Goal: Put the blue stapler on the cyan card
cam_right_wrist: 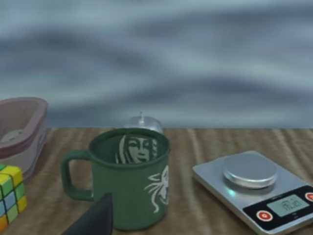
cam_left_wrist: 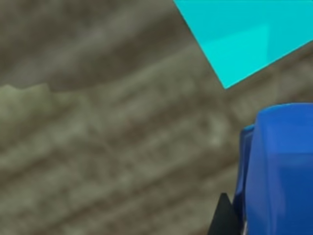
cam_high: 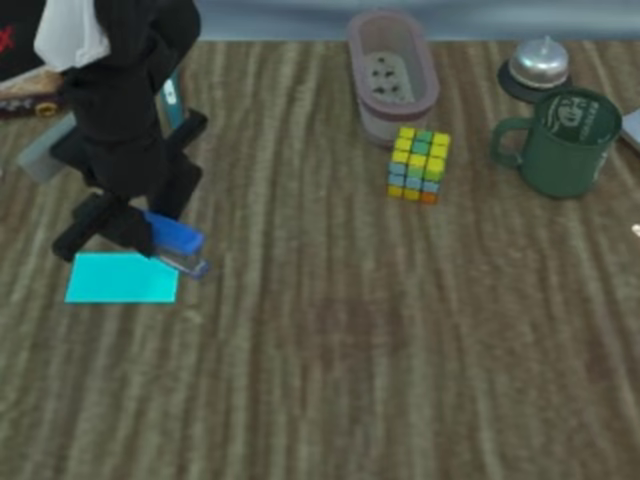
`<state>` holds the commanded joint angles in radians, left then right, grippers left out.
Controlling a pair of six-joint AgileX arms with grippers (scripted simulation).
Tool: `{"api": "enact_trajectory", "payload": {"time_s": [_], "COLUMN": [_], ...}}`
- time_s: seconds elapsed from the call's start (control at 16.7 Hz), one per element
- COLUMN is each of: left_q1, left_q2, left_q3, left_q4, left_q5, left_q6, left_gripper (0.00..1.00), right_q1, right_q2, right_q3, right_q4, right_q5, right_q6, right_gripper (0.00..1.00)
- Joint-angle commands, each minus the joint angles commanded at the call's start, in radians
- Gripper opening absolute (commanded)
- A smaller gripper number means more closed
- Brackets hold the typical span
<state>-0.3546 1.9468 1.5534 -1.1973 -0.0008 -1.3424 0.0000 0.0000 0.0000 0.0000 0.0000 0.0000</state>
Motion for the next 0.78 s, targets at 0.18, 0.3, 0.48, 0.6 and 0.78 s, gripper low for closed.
{"api": "enact_trajectory", "payload": {"time_s": [0.18,0.3,0.48,0.6,0.78], "left_q1": [0.099,0.157,0.205,0.206,0.202], "left_q2": [0.043,0.064,0.076,0.077,0.073], "left_q3": [0.066,0.104,0.133,0.133,0.127], "left_q4": [-0.029,-0.043,-0.052,-0.052,-0.047], "left_q5": [-0.005,-0.008,-0.010,-0.011,-0.010], "left_q6": [-0.196,-0.292,-0.356,-0.357,-0.355], "left_gripper": [0.00,0.00,0.00,0.00,0.00], "right_q1": [0.000,0.000,0.000,0.000,0.000], "right_q2": [0.000,0.000,0.000,0.000,0.000], "right_q3": [0.000,0.000,0.000,0.000,0.000], "right_q4": [0.000,0.000,0.000,0.000,0.000], "right_q5": [0.000,0.000,0.000,0.000,0.000], "right_q6": [0.000,0.000,0.000,0.000,0.000], "right_gripper": [1.00,1.00,1.00,1.00,1.00]}}
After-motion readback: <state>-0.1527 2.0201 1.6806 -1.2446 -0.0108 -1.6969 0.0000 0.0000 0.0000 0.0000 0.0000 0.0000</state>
